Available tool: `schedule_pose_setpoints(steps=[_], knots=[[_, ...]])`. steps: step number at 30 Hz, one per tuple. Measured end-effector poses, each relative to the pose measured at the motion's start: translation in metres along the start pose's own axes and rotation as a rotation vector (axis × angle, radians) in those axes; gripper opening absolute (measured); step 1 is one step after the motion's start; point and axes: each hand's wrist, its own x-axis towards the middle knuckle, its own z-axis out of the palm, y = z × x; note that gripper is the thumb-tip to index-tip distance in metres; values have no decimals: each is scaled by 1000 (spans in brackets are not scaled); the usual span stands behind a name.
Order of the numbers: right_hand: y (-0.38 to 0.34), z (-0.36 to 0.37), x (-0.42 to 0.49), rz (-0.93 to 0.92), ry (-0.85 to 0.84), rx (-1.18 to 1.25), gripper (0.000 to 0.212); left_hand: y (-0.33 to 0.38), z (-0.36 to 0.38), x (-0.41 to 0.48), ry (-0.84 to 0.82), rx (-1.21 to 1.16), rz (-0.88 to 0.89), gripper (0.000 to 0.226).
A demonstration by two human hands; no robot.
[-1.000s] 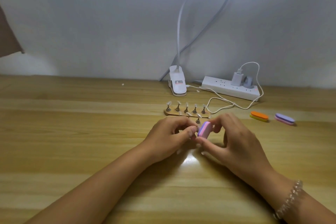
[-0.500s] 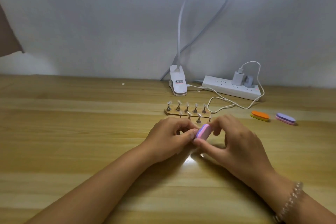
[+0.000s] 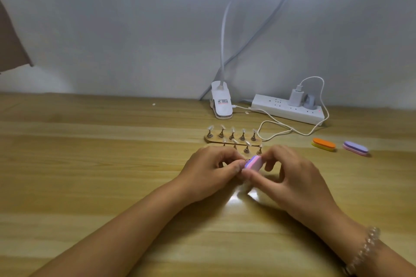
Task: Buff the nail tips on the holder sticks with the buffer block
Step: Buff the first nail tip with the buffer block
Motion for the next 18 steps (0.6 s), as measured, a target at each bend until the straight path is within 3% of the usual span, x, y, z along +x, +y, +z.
schedule_pose_setpoints(steps=[3,5,8,13,18], knots=[[12,-5,7,171,113,179,26,2,1,-2,7,-151,-33,16],[15,-8,8,250,118,303,30,3,2,-3,16,-202,-53,19],[6,-9,4,158,104,275,39,3,3,-2,15,-200,-65,17],[-9,-4,-5,-97,-5,-63,37,-1,1,-2,12,-101,-21,11],[-6,-6,-3,-60,54,-80,33,0,1,-2,-6,-181,-9,11]])
